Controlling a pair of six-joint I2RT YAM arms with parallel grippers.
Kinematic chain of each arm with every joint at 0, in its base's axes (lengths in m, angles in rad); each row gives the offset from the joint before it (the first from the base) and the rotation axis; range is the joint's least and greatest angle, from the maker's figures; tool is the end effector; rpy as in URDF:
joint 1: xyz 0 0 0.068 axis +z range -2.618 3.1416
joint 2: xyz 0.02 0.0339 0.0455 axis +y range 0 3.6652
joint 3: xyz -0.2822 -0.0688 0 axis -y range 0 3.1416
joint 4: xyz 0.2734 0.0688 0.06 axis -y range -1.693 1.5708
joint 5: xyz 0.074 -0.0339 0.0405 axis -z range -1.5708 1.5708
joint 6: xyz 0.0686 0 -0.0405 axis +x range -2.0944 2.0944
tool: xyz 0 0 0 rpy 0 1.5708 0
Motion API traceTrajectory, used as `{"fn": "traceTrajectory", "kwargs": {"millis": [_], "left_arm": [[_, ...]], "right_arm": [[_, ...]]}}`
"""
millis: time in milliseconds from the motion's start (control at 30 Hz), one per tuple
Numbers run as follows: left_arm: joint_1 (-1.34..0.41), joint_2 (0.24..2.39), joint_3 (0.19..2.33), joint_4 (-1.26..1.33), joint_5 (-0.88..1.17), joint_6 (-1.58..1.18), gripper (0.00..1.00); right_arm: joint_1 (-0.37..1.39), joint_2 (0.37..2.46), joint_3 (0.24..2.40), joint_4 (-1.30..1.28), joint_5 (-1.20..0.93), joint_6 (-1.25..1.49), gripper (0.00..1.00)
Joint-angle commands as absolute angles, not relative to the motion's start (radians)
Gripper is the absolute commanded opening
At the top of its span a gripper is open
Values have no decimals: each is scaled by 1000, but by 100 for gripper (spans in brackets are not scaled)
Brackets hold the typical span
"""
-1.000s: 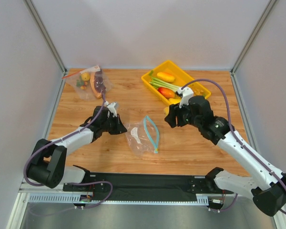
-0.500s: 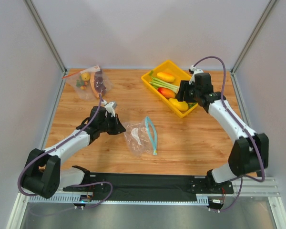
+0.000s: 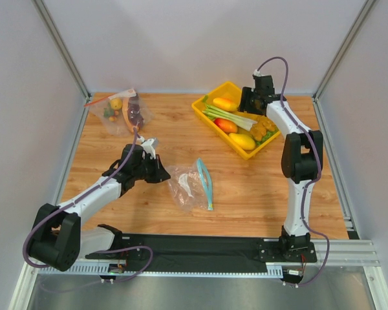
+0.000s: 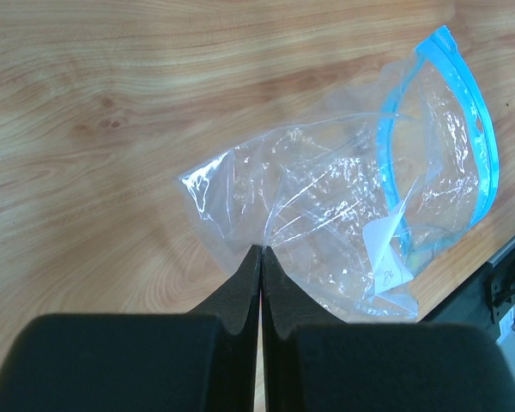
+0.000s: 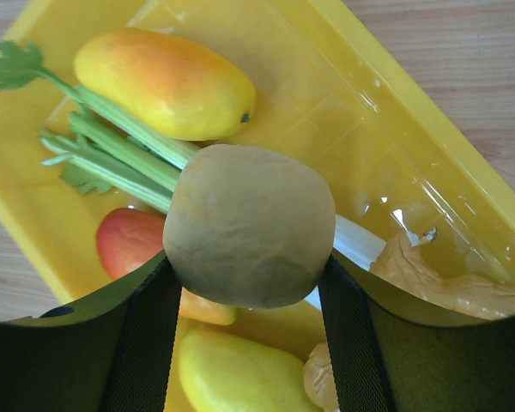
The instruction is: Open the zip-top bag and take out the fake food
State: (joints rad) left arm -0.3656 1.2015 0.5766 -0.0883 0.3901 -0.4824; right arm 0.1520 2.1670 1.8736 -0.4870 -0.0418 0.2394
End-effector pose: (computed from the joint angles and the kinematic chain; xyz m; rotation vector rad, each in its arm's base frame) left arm 0.2512 -0.1241 0.1755 0.0753 2.3777 -0.8722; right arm 0.5519 0.0874 0.2251 0.0826 2.3618 0.2401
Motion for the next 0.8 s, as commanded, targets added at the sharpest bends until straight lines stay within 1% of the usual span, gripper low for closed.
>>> {"fn": "traceTrajectory", "kwargs": {"millis": [0,67,100,167,200,267,300,500,600,767], "left_arm": [[-362,1184,580,-94,407,-463,0],[-362,1181,578,-94,407,-463,0],[-361,1181,577,-94,407,-463,0],[-360,1181,578,-95,405,-463,0],[-360,1181,578,-95,406,-463,0],[-362,1178,580,-97,408,-463,0],[-362,1178,581,-97,407,-463,0],[-360,1158,583,-107,397,-463,0],[-360,1144,586,-120,385,-463,0],[-360,1124,603,-150,353,-462,0]], "right_arm": [[141,2210,1945,-531,-5,247,51],[138,2226,1948,-529,-2,250,58],[135,2229,1947,-529,-2,253,67],[132,2232,1947,-526,-11,253,75],[130,2230,1944,-525,-18,253,81],[127,2224,1945,-525,-29,249,86],[127,2223,1945,-525,-32,249,95],[126,2135,1876,-488,-69,250,96],[126,2039,1783,-436,-104,256,96],[127,1806,1587,-359,-158,270,96]]}}
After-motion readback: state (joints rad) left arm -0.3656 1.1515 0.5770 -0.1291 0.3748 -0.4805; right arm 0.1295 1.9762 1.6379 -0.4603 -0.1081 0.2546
